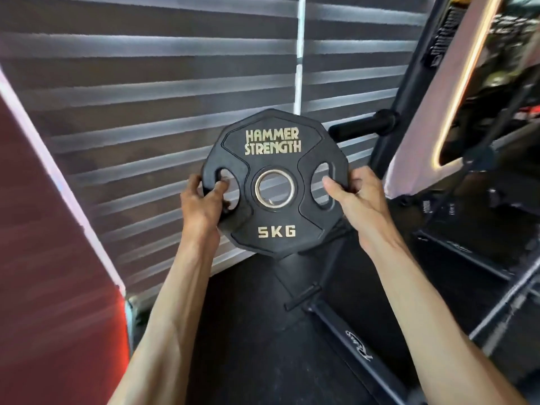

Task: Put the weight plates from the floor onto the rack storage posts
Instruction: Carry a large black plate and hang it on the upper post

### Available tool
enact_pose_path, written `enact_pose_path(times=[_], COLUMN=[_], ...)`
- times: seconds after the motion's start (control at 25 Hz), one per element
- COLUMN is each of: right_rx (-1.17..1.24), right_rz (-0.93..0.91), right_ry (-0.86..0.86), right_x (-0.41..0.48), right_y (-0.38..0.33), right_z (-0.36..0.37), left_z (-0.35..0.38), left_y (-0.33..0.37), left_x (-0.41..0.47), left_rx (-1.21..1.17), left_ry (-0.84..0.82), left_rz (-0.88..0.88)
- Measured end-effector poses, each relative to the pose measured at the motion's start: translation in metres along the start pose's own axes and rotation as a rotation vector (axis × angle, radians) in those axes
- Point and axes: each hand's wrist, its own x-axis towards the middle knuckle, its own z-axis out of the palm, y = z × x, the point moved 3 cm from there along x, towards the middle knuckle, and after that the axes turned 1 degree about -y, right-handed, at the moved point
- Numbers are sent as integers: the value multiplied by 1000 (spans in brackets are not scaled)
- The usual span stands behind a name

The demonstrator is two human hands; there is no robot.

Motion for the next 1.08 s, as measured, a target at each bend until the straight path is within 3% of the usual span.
enact_pose_path(times=[0.48,1.08], right_rx=[-92,-199], right_rz=[-4,-30], right_ry=[471,671], right_x=[81,149], right_y=[16,39], right_z=[3,-3], left_z=[133,236], left_y=[-35,-61], left_x=[161,235], left_rx=[-79,21], left_ry=[-456,-654], left_rz=[-61,8])
